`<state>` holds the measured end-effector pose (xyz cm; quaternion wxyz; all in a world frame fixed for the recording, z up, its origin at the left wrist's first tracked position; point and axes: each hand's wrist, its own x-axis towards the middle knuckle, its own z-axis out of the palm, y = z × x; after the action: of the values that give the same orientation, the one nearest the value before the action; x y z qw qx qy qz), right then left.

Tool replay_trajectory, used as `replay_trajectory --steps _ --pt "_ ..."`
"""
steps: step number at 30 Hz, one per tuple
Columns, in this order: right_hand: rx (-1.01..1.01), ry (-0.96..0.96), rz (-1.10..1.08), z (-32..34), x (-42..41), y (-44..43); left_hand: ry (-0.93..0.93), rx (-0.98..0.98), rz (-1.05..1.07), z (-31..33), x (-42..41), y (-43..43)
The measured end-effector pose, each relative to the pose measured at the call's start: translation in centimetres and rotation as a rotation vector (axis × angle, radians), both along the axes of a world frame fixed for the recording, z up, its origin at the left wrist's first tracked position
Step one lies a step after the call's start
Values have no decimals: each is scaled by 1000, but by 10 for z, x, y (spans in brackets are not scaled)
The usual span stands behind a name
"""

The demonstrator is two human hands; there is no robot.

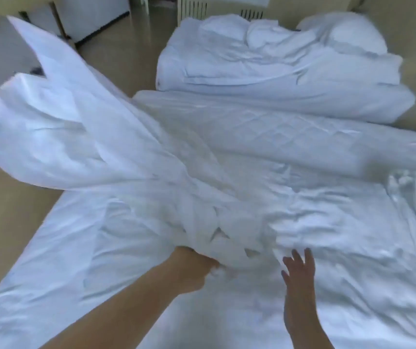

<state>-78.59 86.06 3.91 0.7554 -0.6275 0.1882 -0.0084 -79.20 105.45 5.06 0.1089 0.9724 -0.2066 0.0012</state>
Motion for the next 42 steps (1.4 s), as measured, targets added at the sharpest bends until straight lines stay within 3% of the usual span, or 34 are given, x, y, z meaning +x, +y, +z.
replay_trajectory --steps 2,4,7,9,14,16,18,21,25,27,30,34,36,39,42 --pt "-65 65 15 -4 -5 -44 173 184 -118 -40 -5 -26" --pt "-145 111 86 -10 -11 -69 165 275 -203 -78 -13 -44" --pt "-404 106 321 -15 -12 -72 330 399 -324 -55 -16 -80" --pt "-589 65 492 -12 -7 -60 342 355 -250 -59 -19 -93" --pt "-792 196 560 -22 38 -39 11 -218 140 -62 -31 -66" --pt "-826 288 607 -27 57 -29 -89 -215 348 -65 -22 -47" --pt "-863 334 618 -30 72 -15 24 -201 499 -62 -10 -32" --pt "-844 360 587 -33 95 3 204 -84 501 -69 -1 -25" --pt "-914 391 640 -40 107 18 187 -27 484 -77 1 -20" --pt "-900 332 669 -34 104 20 134 -163 490 -72 4 -13" --pt "-729 215 620 -17 86 1 82 -532 679 -57 20 -2" --pt "-573 206 506 -5 27 -36 19 -626 809 -30 60 4" --pt "-550 310 447 -19 2 -48 232 -531 734 -30 77 -7" --pt "-534 355 313 -41 7 -53 422 -129 534 -52 80 -35" --pt "-365 289 171 -40 52 -40 477 -73 539 -65 85 -41"
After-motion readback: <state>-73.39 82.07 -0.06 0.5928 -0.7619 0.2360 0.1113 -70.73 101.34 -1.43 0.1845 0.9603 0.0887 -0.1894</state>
